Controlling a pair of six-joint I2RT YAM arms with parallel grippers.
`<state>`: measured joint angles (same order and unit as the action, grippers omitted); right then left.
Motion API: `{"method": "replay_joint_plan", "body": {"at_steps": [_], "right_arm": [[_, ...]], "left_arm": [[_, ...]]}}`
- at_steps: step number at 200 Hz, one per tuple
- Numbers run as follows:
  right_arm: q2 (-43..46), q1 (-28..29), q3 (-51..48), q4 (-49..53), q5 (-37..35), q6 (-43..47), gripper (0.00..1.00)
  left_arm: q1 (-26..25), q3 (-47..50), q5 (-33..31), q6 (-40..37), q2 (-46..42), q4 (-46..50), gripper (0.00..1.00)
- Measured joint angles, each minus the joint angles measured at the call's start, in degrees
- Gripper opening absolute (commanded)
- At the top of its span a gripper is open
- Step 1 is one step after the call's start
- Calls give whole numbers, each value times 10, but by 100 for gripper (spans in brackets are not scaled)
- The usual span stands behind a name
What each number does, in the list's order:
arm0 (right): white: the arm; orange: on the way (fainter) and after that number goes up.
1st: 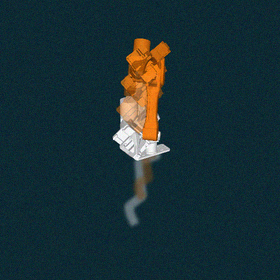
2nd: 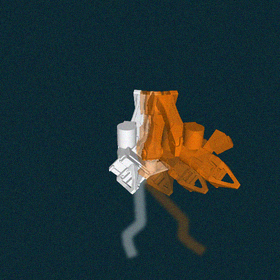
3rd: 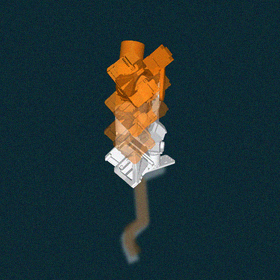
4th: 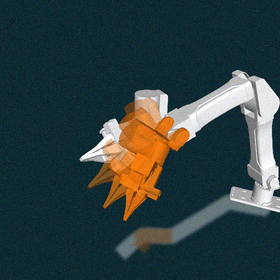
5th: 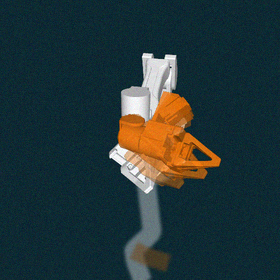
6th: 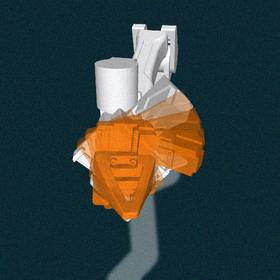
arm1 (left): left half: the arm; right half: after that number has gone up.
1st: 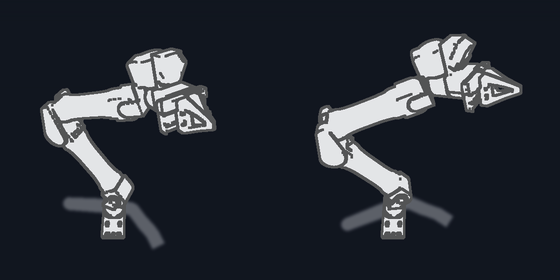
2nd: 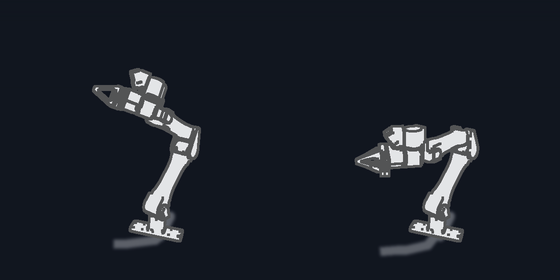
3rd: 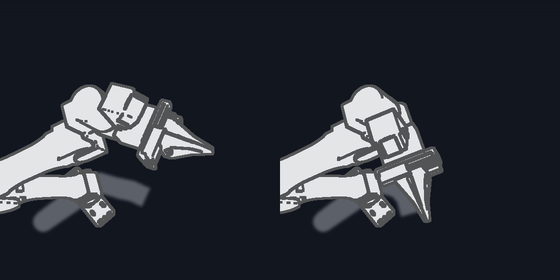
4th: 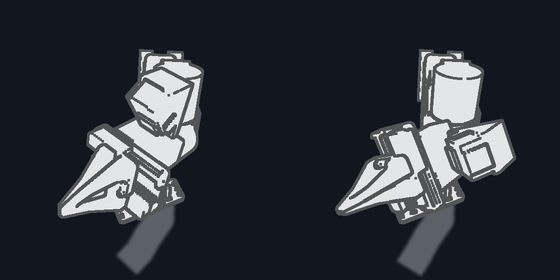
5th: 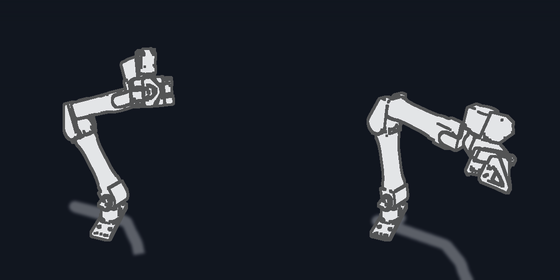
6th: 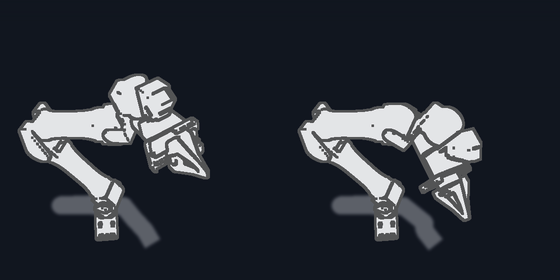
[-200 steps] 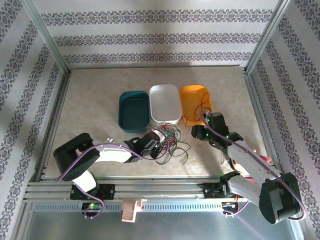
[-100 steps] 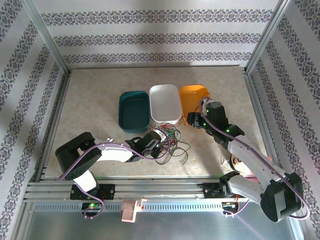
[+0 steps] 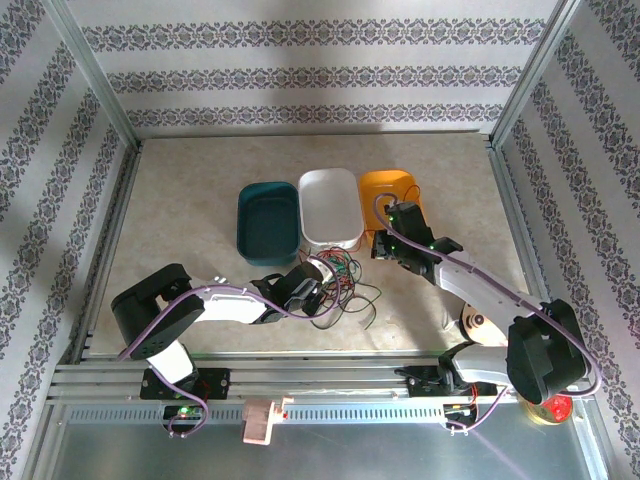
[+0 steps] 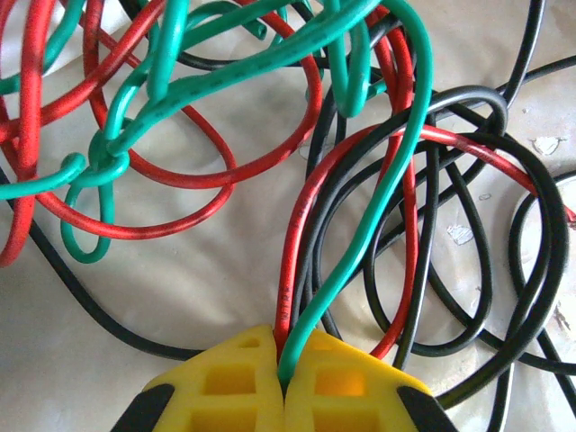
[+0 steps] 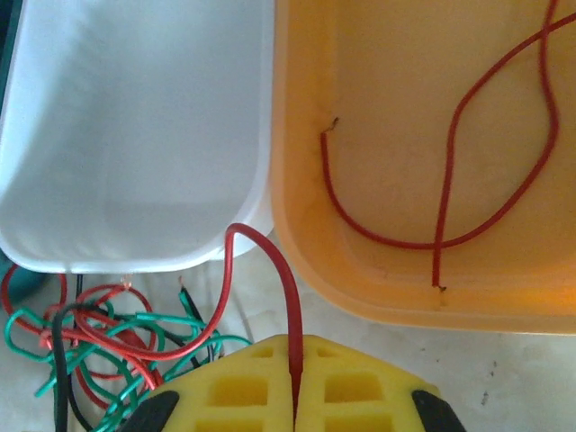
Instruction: Untangle the cables
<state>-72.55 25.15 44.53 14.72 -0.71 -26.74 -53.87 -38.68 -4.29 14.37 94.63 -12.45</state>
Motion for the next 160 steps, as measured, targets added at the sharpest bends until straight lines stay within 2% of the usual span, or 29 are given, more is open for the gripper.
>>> {"method": "replay_joint_plan", "body": {"at_steps": [34, 88, 160], "right_arm": [[41, -24, 43, 26, -4, 16, 0], [126, -56, 182, 47, -41, 79, 0], [136, -84, 280, 47, -59, 127, 0]], "left_arm": [[0, 0, 0, 0, 0, 0, 0], [0, 7, -2, 0, 0, -9, 0], [0, 20, -4, 10, -1, -31, 0]]}}
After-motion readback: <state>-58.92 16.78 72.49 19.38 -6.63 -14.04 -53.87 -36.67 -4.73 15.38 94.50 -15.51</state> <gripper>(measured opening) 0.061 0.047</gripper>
